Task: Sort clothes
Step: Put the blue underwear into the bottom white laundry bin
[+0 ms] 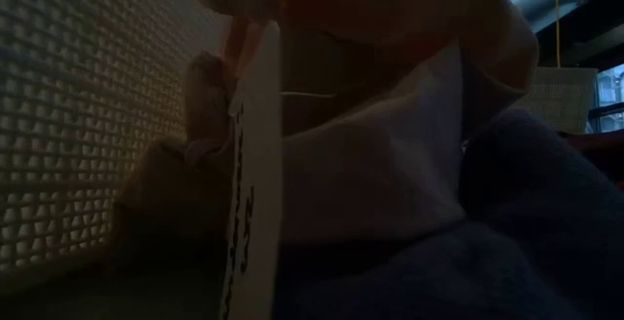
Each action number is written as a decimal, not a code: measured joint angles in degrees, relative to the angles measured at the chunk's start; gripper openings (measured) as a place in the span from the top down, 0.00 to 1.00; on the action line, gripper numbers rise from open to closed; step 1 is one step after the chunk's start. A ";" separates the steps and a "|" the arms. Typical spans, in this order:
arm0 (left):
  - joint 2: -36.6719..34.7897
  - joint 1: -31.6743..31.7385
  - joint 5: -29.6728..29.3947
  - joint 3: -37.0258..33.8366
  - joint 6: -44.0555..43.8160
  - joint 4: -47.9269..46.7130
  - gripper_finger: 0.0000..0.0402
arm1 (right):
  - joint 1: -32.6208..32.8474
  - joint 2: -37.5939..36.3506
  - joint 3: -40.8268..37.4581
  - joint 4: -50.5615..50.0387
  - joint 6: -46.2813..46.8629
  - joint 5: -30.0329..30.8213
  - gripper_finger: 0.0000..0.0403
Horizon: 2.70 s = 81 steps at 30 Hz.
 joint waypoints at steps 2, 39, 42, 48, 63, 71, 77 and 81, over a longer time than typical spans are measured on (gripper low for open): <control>0.18 0.97 -0.06 0.00 0.06 0.94 0.60 | -0.03 0.14 0.00 -0.69 -0.21 -0.12 0.40; -4.65 -1.86 0.00 3.28 5.78 2.56 0.99 | -0.04 3.23 0.00 1.44 -2.68 0.95 0.40; -7.69 -2.35 -1.27 3.28 6.48 3.77 0.99 | -0.04 3.23 0.00 1.47 -2.68 1.15 0.40; -12.67 -2.56 -3.34 3.28 9.07 7.74 0.99 | -0.04 3.23 0.00 1.46 -2.68 1.43 0.40; -19.08 -2.62 -4.43 3.28 16.73 16.77 0.99 | -0.04 3.23 0.00 1.05 -2.70 1.48 0.40; -22.14 -3.20 -5.12 3.28 18.42 19.75 0.98 | -0.05 3.23 0.00 0.99 -2.74 1.48 0.40; -25.18 -3.53 -5.19 3.28 18.45 19.74 0.98 | -0.04 3.23 0.00 0.64 -2.79 1.50 0.40; -27.30 -3.58 -5.22 3.28 18.42 19.73 0.98 | -0.07 3.23 0.00 0.58 -2.83 1.50 0.40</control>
